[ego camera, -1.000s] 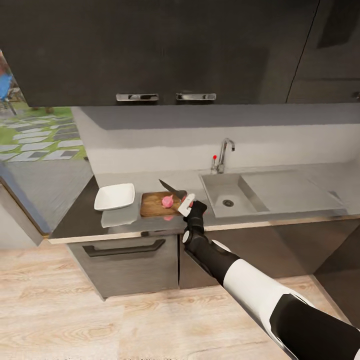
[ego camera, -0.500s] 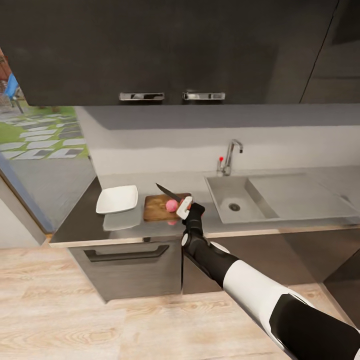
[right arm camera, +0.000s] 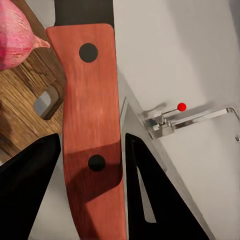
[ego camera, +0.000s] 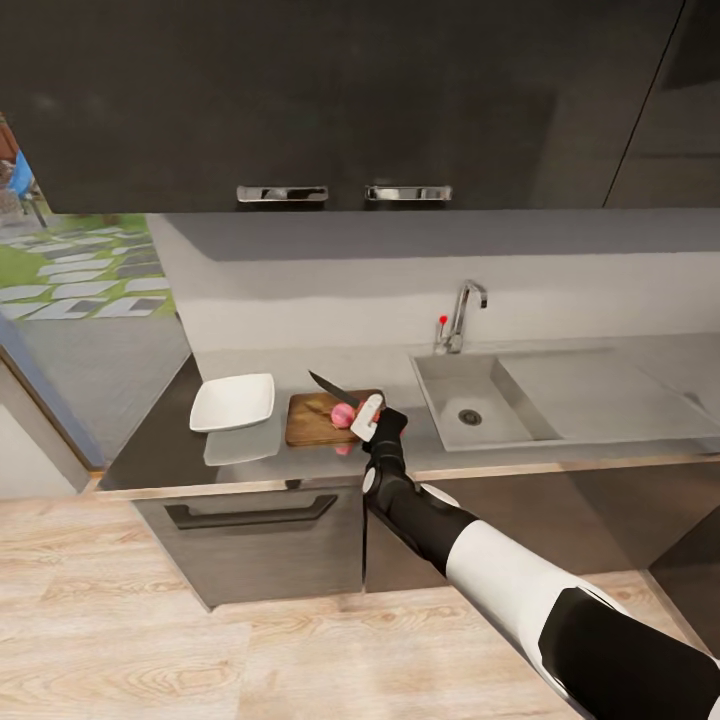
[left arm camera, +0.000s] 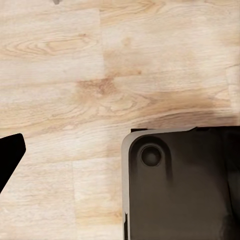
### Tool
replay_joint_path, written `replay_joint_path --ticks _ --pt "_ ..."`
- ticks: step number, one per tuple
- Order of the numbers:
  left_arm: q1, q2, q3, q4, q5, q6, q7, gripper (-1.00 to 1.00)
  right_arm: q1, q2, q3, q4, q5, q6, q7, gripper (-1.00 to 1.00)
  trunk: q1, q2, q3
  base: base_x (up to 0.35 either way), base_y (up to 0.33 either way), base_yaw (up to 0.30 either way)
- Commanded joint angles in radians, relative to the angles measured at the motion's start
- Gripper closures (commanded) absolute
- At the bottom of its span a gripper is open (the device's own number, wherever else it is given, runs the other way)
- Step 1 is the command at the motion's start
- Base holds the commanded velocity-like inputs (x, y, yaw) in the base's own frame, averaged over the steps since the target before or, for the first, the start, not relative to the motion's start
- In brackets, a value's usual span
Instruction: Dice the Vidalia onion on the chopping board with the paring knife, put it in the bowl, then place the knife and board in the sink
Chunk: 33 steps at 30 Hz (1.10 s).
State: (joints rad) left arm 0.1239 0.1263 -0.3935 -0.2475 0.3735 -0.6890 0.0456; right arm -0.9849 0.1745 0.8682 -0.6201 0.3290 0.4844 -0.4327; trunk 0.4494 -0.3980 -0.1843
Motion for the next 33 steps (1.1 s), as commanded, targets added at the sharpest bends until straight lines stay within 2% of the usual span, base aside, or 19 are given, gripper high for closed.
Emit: replay_joint_path --ticks 1,4,9,13,15,24,28,33 --pt "0.000 0.001 -0.008 -0.003 0.007 -0.001 0.005 -1.00 -0.001 0.000 0.005 0.000 0.005 0.008 -0.003 1.00 0.001 -0.002 -0.002 0.000 0.000 0.000" --pt "0.000 0.001 -0.008 -0.002 0.007 -0.001 0.005 -1.00 -0.001 0.000 0.026 0.000 0.005 0.008 -0.003 1.00 0.001 -0.002 -0.002 0.000 0.000 0.000" --pt "0.000 0.001 -0.008 -0.001 0.007 -0.001 0.005 -1.00 -0.001 0.000 0.038 0.000 0.005 0.008 -0.004 1.00 0.001 -0.002 -0.002 0.000 0.000 0.000" --pt "0.000 -0.022 -0.010 -0.013 0.010 -0.015 -0.006 -1.00 0.009 0.000 0.029 0.023 0.011 0.022 0.004 1.00 0.001 -0.002 -0.002 0.000 0.000 0.000" --pt "0.000 -0.025 -0.010 -0.014 0.010 -0.015 -0.006 -1.00 0.010 0.000 0.030 0.011 0.019 0.026 -0.001 1.00 0.001 -0.002 -0.002 0.000 0.000 0.000" --pt "-0.001 -0.075 -0.010 -0.023 0.008 -0.014 -0.001 -1.00 0.062 0.000 0.030 -0.039 0.037 0.031 -0.015 1.00 0.001 -0.002 -0.002 0.000 0.000 0.000" --pt "-0.001 -0.076 -0.010 -0.022 0.008 -0.013 -0.001 -1.00 0.066 0.000 0.024 -0.061 0.038 0.031 -0.030 1.00 0.001 -0.002 -0.002 0.000 0.000 0.000" --pt "-0.001 -0.076 -0.010 -0.021 0.008 -0.012 -0.001 -1.00 0.066 0.000 -0.004 -0.090 0.038 0.031 -0.049 1.00 0.001 -0.002 -0.002 0.000 0.000 0.000"
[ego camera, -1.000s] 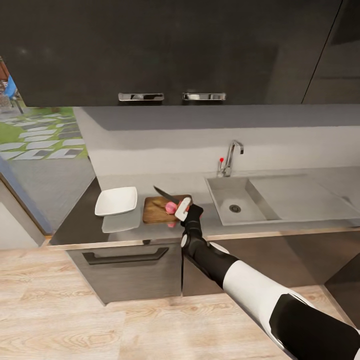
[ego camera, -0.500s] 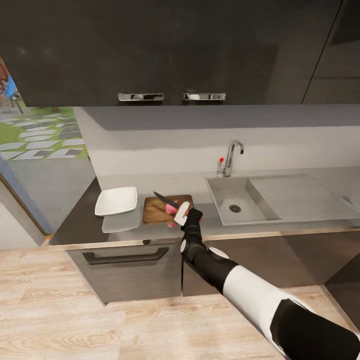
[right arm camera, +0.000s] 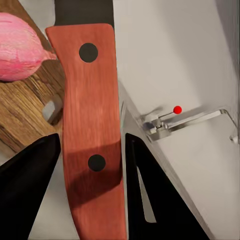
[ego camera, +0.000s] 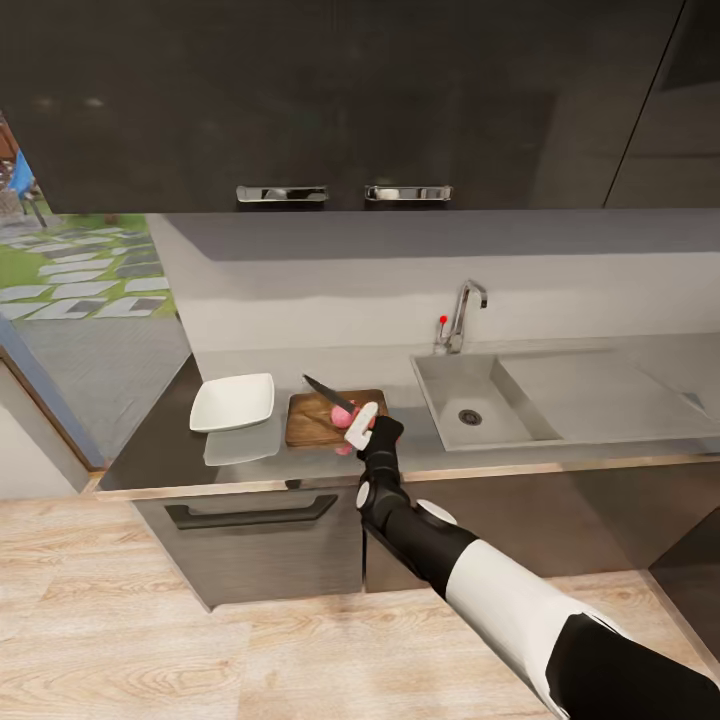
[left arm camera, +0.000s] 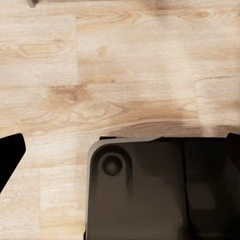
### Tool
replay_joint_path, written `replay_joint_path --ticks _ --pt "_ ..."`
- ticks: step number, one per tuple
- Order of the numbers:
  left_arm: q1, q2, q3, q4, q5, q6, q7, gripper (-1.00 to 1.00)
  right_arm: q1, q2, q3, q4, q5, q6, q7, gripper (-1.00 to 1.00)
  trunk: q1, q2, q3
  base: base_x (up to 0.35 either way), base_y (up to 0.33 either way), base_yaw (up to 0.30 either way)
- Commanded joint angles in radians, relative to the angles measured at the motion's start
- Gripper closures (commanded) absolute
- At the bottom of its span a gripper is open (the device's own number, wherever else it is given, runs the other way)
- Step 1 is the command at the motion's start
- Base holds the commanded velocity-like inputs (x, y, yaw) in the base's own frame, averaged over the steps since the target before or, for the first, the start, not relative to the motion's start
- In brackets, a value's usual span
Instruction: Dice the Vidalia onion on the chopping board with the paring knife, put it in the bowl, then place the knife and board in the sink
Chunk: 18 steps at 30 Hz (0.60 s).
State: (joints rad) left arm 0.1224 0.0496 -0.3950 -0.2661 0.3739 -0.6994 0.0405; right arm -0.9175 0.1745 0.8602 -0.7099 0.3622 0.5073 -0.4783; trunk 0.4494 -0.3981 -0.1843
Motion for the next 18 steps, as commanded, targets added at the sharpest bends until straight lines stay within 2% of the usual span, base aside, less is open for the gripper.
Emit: replay_joint_path --ticks 1,7,8,18 --pt "0.000 0.001 -0.008 -0.002 0.008 -0.001 0.005 -1.00 -0.001 0.000 -0.002 -0.005 0.005 0.007 -0.004 1.00 0.001 -0.002 -0.002 0.000 0.000 0.000" --pt "0.000 0.000 -0.008 -0.002 0.008 0.000 0.005 -1.00 -0.001 0.000 -0.036 -0.025 0.006 0.007 -0.005 1.00 0.001 -0.002 -0.002 0.000 0.000 0.000" --pt "0.000 0.001 -0.008 -0.002 0.008 0.000 0.005 -1.00 -0.001 0.000 -0.151 -0.022 0.005 0.007 -0.005 1.00 0.001 -0.002 -0.002 0.000 0.000 0.000" --pt "0.000 -0.001 -0.008 -0.002 0.008 -0.001 0.004 -1.00 -0.001 0.000 -0.150 0.014 0.000 0.008 -0.001 1.00 0.001 -0.002 -0.002 0.072 -0.099 0.000"
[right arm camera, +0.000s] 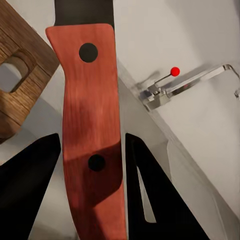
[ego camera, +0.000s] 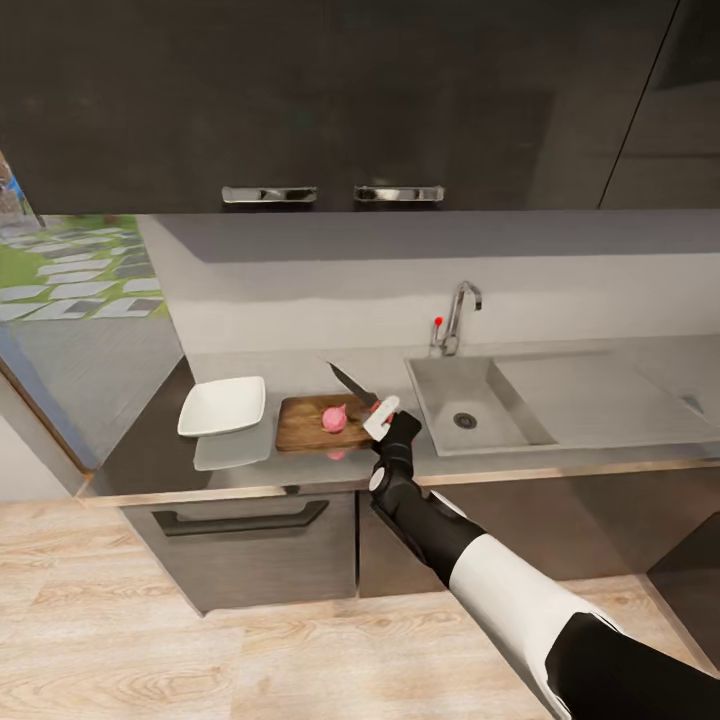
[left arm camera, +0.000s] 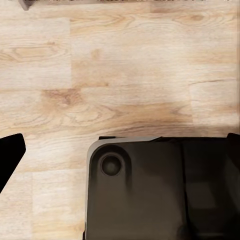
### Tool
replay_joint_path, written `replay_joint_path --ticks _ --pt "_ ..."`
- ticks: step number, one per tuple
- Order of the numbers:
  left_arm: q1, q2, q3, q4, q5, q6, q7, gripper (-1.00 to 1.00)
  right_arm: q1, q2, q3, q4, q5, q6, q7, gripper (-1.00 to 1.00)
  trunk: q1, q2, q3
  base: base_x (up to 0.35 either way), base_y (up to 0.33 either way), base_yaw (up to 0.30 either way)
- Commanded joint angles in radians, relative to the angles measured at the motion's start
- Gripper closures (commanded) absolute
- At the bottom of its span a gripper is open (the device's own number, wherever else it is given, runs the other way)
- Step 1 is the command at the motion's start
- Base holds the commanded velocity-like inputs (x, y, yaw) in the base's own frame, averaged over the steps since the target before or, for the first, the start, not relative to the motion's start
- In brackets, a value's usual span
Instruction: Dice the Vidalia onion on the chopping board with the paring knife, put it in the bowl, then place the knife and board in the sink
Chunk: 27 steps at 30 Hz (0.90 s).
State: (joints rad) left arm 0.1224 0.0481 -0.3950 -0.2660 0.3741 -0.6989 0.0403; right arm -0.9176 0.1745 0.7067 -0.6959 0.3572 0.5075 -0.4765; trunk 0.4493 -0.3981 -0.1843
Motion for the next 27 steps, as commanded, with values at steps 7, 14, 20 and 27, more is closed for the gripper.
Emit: replay_joint_path --ticks 7,14,20,27 --pt "0.000 0.001 -0.009 -0.002 0.008 -0.002 0.004 -1.00 -0.001 0.000 0.005 0.004 0.005 0.008 0.002 1.00 0.001 -0.002 -0.002 0.010 -0.016 0.000" --pt "0.000 0.001 -0.010 -0.002 0.008 -0.002 0.004 -1.00 -0.001 0.000 0.023 0.017 0.004 0.009 0.007 1.00 0.001 -0.002 -0.002 -0.141 -0.001 0.000" --pt "0.000 0.001 -0.010 -0.002 0.008 -0.001 0.004 -1.00 -0.001 0.000 0.050 0.041 0.004 0.008 0.007 1.00 0.001 -0.002 -0.002 -0.022 0.000 0.000" --pt "0.000 0.001 -0.010 -0.002 0.008 -0.001 0.004 -1.00 -0.001 0.000 0.054 0.067 0.004 0.008 0.009 1.00 0.001 -0.002 -0.002 -0.001 0.000 0.000"
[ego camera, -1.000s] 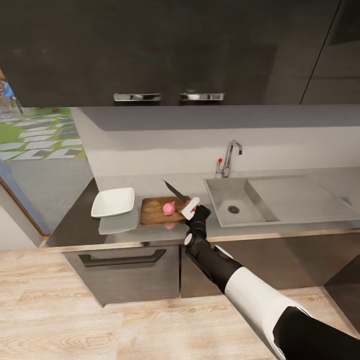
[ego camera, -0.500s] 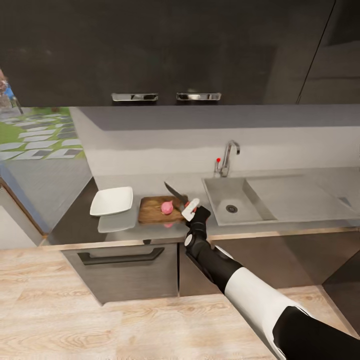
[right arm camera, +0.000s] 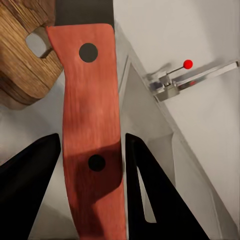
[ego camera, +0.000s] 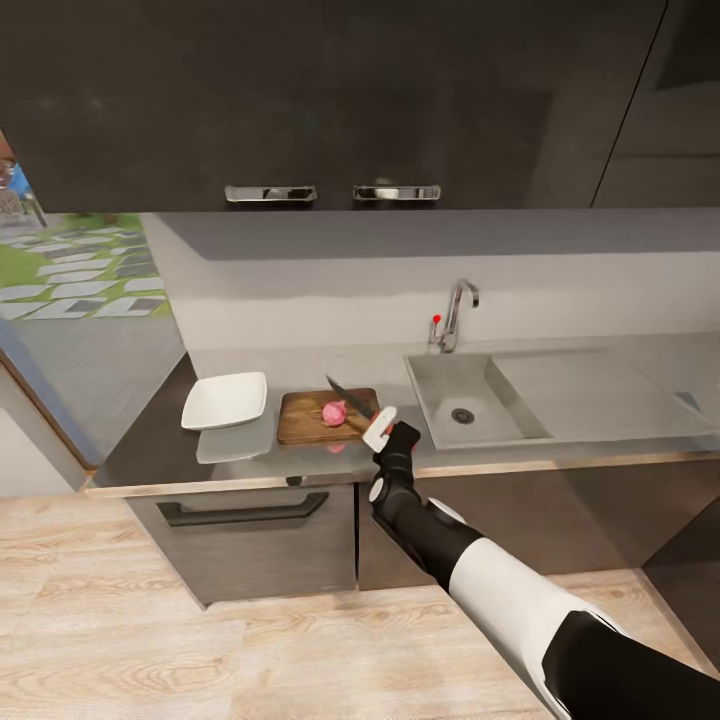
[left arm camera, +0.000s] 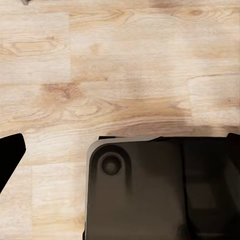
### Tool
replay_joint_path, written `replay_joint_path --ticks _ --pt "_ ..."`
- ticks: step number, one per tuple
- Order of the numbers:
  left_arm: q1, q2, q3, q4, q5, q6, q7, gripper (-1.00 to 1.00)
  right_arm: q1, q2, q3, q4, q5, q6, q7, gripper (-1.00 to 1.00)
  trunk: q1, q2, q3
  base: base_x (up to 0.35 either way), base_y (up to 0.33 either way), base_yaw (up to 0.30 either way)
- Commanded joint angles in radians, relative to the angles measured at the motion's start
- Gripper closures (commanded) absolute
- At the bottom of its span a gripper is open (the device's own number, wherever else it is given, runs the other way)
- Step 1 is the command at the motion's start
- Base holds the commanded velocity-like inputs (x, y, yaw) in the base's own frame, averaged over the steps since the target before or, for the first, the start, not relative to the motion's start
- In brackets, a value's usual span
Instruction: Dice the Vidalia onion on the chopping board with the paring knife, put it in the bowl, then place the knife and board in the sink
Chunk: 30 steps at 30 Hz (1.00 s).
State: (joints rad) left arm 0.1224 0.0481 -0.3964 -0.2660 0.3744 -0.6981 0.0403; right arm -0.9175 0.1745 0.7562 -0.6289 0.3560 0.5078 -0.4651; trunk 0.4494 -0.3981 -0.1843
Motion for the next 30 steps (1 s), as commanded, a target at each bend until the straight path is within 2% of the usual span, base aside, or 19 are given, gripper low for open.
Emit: replay_joint_path --ticks 1,8,19,30 --pt "0.000 0.001 -0.008 -0.002 0.008 -0.001 0.004 -1.00 -0.001 0.000 0.004 0.007 0.005 0.008 -0.003 1.00 0.001 -0.002 -0.002 0.000 0.000 0.000" --pt "0.000 0.001 -0.008 -0.002 0.008 -0.001 0.004 -1.00 -0.001 0.000 0.005 0.032 0.006 0.008 0.001 1.00 0.001 -0.002 -0.002 0.058 0.025 0.000" --pt "0.000 0.001 -0.008 -0.002 0.008 -0.001 0.004 -1.00 -0.001 0.000 0.017 0.070 0.006 0.006 0.014 1.00 0.001 -0.002 -0.002 0.174 0.145 0.000" --pt "0.000 0.001 -0.008 -0.002 0.008 -0.001 0.004 -1.00 -0.001 0.000 0.018 0.072 0.006 0.006 0.015 1.00 0.001 -0.002 -0.002 0.012 0.010 0.000"
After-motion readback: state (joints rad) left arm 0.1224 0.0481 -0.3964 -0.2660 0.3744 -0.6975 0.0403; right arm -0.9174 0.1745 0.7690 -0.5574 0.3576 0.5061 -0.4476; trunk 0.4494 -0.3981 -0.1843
